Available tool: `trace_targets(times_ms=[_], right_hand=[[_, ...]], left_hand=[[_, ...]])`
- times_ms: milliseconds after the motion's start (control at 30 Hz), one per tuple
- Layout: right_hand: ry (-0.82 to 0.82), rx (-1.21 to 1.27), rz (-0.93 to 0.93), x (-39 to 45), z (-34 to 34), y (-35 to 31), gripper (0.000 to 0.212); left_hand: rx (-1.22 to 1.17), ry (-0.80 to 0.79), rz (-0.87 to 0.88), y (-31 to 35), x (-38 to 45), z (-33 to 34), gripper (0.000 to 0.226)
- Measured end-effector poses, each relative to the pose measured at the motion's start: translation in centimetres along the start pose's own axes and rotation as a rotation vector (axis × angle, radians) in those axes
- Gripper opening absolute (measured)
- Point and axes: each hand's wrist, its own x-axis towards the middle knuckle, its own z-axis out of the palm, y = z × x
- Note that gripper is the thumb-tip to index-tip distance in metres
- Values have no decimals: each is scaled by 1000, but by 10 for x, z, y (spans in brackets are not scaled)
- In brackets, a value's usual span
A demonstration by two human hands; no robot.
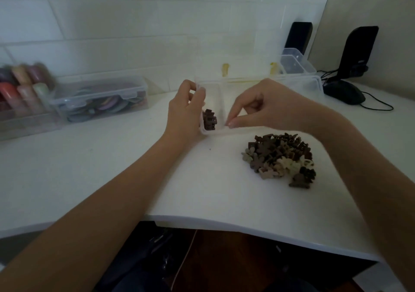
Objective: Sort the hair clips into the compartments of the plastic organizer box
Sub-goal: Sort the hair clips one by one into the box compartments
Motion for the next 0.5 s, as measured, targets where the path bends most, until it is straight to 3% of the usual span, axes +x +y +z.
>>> trace_targets(times_ms=[133, 400, 500], right_hand=[[-151, -9, 93, -7, -19, 10, 20], [-191, -54, 177, -10, -25, 9, 18], [-244, -217, 218, -10, -19, 7, 11]], left_hand=[[-19, 22, -29, 0, 2, 0, 22], [11, 4, 42, -2, 2, 0, 14], [12, 2, 21, -4, 4, 1, 15]])
